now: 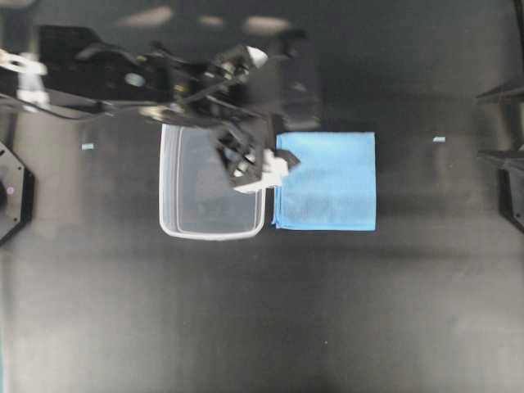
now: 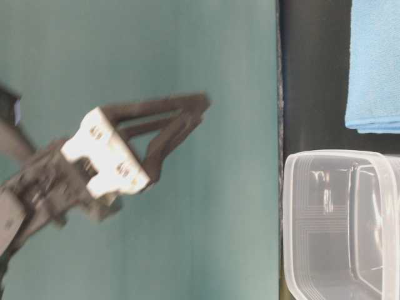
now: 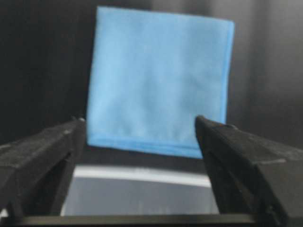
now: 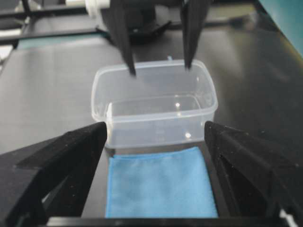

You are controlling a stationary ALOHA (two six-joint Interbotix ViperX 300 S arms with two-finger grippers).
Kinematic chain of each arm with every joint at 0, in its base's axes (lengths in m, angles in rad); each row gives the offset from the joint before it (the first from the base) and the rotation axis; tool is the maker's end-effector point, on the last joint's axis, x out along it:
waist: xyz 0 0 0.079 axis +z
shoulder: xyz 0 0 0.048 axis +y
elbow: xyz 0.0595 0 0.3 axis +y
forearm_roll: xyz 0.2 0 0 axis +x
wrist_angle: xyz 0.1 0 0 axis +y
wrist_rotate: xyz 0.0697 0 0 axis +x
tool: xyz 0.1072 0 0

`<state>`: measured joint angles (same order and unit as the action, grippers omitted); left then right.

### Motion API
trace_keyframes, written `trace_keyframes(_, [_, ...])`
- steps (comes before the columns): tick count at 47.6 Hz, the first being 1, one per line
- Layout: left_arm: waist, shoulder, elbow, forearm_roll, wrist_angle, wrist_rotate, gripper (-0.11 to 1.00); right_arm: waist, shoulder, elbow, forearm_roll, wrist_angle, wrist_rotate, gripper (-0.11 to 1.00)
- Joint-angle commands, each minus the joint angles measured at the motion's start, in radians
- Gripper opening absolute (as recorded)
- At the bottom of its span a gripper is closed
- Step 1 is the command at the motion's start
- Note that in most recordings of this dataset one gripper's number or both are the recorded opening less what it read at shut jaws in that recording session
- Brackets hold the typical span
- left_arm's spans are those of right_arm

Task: Place the blue towel into the container with the left arm.
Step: 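Move the left gripper over the container toward the blue towel, then lower the open left gripper onto the towel's near edge and close it, then lift the towel with the left gripper and carry it left over the container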

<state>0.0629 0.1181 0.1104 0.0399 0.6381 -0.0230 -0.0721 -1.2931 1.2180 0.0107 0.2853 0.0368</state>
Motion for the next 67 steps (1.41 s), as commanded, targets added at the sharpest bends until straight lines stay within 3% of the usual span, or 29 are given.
trace_keyframes(1, [-0.003, 0.083, -0.08, 0.005, 0.043, 0.002, 0.91, 0.0, -0.009, -0.008, 0.005, -0.002, 0.026, 0.8])
trace_keyframes(16, [-0.009, 0.311, -0.202, 0.005, 0.063, 0.1, 0.9, 0.005, -0.064, -0.005, 0.005, -0.003, 0.041, 0.8])
trace_keyframes(32, [-0.026, 0.463, -0.281, 0.005, 0.066, 0.097, 0.9, 0.008, -0.086, -0.015, 0.005, 0.0, 0.044, 0.8])
trace_keyframes(47, [-0.028, 0.495, -0.279, 0.005, 0.081, 0.08, 0.85, 0.008, -0.086, -0.011, 0.005, 0.0, 0.044, 0.8])
trace_keyframes(53, [-0.031, 0.489, -0.281, 0.005, 0.11, 0.066, 0.67, 0.008, -0.086, -0.011, 0.005, 0.0, 0.044, 0.79])
trace_keyframes(63, [-0.04, 0.439, -0.301, 0.005, 0.115, 0.106, 0.12, 0.008, -0.086, -0.011, 0.005, -0.002, 0.046, 0.79])
trace_keyframes(67, [-0.038, 0.405, -0.31, 0.005, 0.12, 0.137, 0.06, 0.008, -0.087, -0.011, 0.005, -0.005, 0.046, 0.79])
